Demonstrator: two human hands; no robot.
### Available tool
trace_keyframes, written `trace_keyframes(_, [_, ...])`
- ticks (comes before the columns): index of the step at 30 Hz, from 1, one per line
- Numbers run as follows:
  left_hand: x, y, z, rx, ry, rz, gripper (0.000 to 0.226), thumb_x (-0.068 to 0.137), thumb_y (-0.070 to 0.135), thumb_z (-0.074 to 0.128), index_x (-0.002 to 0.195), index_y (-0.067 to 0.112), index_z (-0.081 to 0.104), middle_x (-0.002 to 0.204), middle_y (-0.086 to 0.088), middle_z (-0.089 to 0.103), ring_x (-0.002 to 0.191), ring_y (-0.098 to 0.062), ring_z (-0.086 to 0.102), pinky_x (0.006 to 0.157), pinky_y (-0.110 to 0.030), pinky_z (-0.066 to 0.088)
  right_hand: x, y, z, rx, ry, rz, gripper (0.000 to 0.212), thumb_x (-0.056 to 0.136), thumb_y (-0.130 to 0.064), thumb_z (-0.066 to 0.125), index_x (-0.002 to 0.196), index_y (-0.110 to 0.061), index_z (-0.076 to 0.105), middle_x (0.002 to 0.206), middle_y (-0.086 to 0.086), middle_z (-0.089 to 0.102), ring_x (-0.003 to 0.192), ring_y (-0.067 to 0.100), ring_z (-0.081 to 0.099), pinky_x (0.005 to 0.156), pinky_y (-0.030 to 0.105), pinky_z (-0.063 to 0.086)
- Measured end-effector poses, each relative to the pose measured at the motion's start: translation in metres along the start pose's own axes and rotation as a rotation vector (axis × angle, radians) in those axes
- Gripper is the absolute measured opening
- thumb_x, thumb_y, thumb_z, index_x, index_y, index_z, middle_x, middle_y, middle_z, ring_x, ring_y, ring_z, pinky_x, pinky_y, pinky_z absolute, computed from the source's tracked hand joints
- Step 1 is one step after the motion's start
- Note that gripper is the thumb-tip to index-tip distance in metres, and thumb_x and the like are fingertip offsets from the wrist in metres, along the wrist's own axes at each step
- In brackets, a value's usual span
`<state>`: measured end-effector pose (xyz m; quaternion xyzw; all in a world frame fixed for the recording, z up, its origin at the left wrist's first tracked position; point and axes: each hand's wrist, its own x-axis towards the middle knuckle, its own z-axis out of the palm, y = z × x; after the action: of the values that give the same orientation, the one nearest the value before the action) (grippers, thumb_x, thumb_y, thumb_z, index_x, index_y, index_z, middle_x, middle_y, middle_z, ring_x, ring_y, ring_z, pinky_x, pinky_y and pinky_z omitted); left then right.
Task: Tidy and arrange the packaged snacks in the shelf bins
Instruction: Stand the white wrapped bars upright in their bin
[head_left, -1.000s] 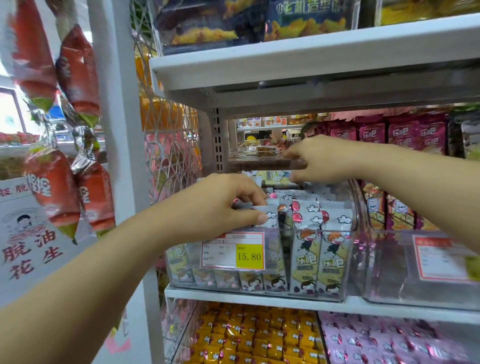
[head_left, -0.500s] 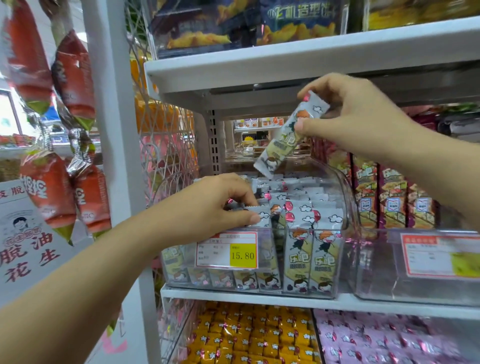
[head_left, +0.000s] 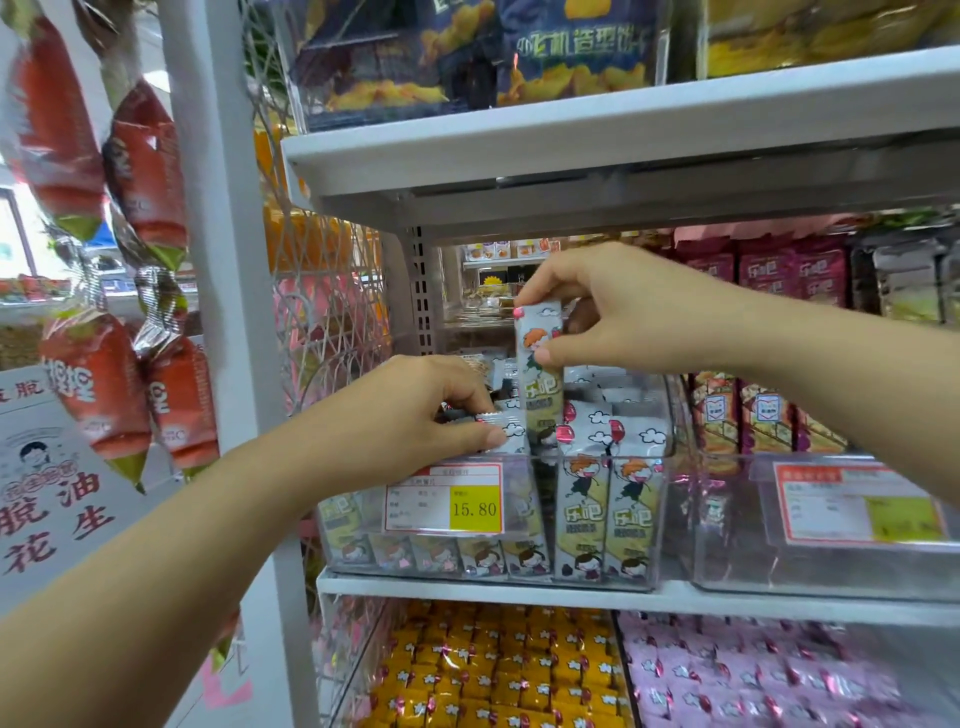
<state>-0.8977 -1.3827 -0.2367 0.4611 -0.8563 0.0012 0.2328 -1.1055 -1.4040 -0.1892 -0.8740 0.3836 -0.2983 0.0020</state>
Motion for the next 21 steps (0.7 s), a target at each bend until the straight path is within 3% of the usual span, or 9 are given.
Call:
trace_keyframes(3, [-0.001,-0.002,0.002,-0.038,0.030,0.002,0.018,0.084,0.040,0.064,0.088,0.023,0.070,0.099,0.011,0.064,0.088,-0.002,0.060,0.080,-0.026,0.045,0.001,-0.003,0.009,-0.120,-0.044,-0.018,0.039,0.078,-0.029,0.075,0.109,-0.031,0.051,0.086,-0.023,0.047,0.069,-0.011,0.047,0.061,0.009,0.036])
trace_keyframes(5, [-0.001,-0.003,0.005,-0.070,0.044,0.000,0.016,0.084,0.037,0.065,0.089,0.023,0.071,0.100,0.012,0.064,0.090,0.000,0.060,0.083,-0.024,0.045,0.001,-0.002,0.013,-0.149,-0.067,-0.038,0.037,0.076,-0.030,0.077,0.103,-0.030,0.052,0.083,-0.019,0.049,0.069,-0.004,0.051,0.060,0.015,0.037])
trace_keyframes(8, [0.000,-0.005,0.008,-0.085,0.068,0.030,0.013,0.086,0.033,0.064,0.087,0.022,0.071,0.096,0.009,0.065,0.088,-0.003,0.059,0.082,-0.026,0.044,0.001,-0.001,0.013,-0.169,-0.096,-0.078,0.030,0.073,-0.032,0.080,0.093,-0.029,0.057,0.075,-0.022,0.049,0.068,-0.019,0.048,0.059,0.003,0.035])
trace_keyframes(15, [0.003,0.000,0.008,-0.042,0.088,0.085,0.007,0.089,0.033,0.060,0.083,0.035,0.061,0.095,0.015,0.061,0.090,0.001,0.056,0.081,-0.016,0.042,0.008,-0.005,-0.003,-0.173,-0.239,-0.030,0.014,0.084,-0.039,0.066,0.094,-0.030,0.073,0.081,-0.018,0.068,0.074,-0.010,0.059,0.064,0.005,0.044])
trace_keyframes(21, [-0.001,-0.004,0.010,-0.047,0.057,0.067,0.014,0.087,0.039,0.059,0.090,0.029,0.068,0.103,0.011,0.067,0.095,-0.003,0.060,0.084,-0.030,0.046,0.014,0.007,0.016,-0.209,-0.256,0.030,0.017,0.085,-0.036,0.067,0.093,-0.025,0.076,0.083,-0.018,0.069,0.076,-0.004,0.062,0.071,0.014,0.049])
